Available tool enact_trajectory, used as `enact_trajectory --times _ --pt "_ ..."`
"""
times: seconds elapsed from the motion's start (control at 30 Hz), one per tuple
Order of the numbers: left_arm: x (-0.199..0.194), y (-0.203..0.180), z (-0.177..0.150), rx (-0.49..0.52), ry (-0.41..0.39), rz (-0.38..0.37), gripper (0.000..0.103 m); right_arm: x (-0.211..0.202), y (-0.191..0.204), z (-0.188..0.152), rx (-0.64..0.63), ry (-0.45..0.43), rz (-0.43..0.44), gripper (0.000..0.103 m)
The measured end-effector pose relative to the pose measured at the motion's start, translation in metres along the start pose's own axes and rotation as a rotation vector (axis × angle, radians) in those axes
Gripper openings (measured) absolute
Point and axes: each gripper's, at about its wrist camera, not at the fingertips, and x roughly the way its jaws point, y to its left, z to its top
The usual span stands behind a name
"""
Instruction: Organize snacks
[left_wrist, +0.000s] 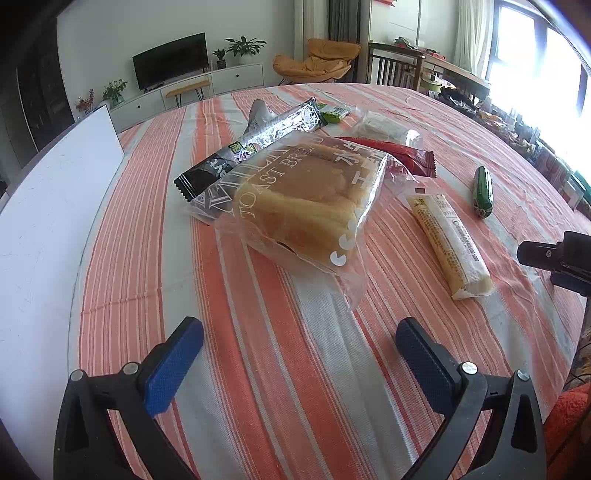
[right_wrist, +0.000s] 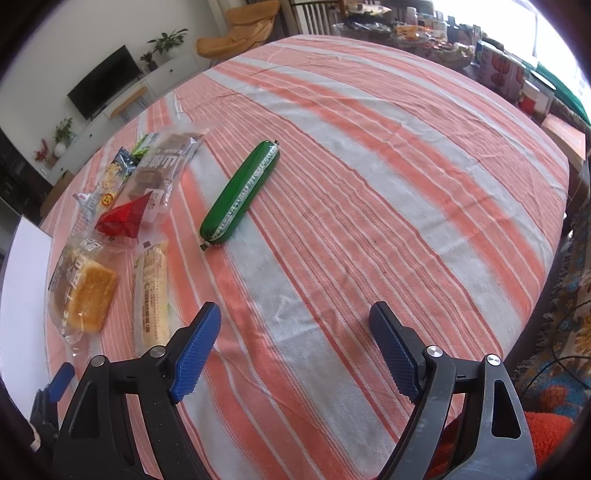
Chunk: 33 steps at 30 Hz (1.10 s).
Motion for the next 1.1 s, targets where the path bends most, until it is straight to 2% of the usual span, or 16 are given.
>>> enact_trajectory --times 1.1 --pt "0.0002 -0.0001 -0.0002 0.001 -0.001 0.000 0.103 0.0018 0.0064 -0.0004 -0.025 0.008 -0.023 0.088"
